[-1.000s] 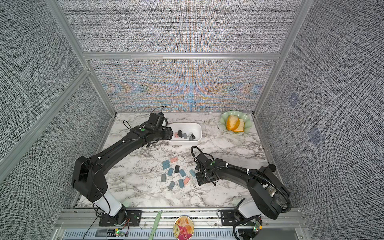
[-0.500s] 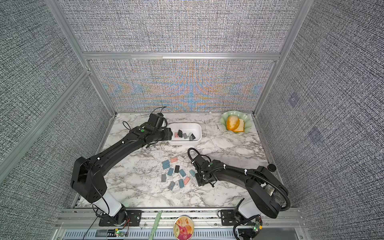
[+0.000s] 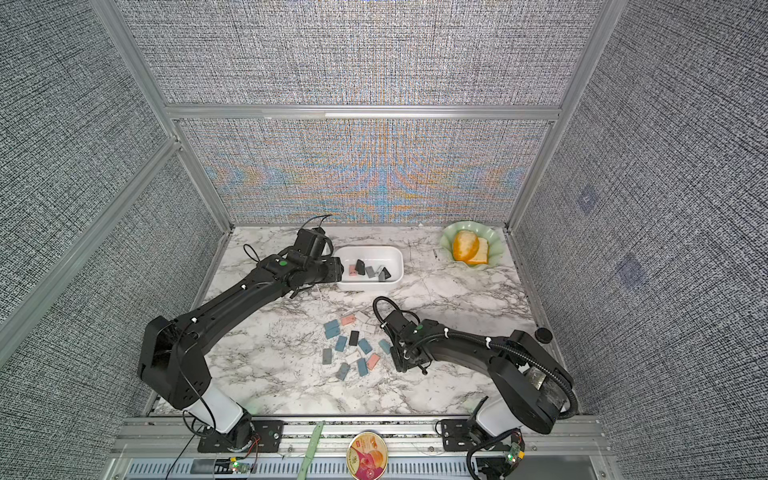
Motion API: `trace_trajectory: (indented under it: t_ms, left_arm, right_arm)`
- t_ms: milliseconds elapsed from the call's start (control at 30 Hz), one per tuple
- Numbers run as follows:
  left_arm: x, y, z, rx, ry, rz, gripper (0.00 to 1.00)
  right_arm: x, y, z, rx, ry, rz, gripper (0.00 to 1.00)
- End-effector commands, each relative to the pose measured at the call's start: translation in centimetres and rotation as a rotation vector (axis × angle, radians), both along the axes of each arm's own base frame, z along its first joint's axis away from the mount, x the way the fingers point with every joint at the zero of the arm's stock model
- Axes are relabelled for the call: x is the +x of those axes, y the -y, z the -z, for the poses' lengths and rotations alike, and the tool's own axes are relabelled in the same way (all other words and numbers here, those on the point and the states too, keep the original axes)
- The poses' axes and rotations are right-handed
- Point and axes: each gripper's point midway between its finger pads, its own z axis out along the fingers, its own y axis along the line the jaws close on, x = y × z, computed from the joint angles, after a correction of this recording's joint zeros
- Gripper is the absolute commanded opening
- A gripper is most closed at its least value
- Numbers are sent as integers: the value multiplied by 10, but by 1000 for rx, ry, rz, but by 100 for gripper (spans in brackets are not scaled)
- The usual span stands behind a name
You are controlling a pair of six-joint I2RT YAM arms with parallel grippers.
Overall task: Put the eraser in the storage box
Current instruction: Pick up the eraser from the center of the board.
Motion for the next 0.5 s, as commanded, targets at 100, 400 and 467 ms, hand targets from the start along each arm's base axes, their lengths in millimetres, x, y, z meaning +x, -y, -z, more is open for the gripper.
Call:
trace_trajectory:
  t_ms: [100,400,467]
  left_arm:
    - [1,-1,-2,-2,8,-11,59]
    - [0,-4,-1,5,8,-15,59]
    - [0,-4,-1,6,10,-17,59]
  right_arm:
    - [-5,3,-7,-1,-23,18,48]
    - [6,1,-39,14,32,23,48]
    - [11,1,-46,19,39,30,48]
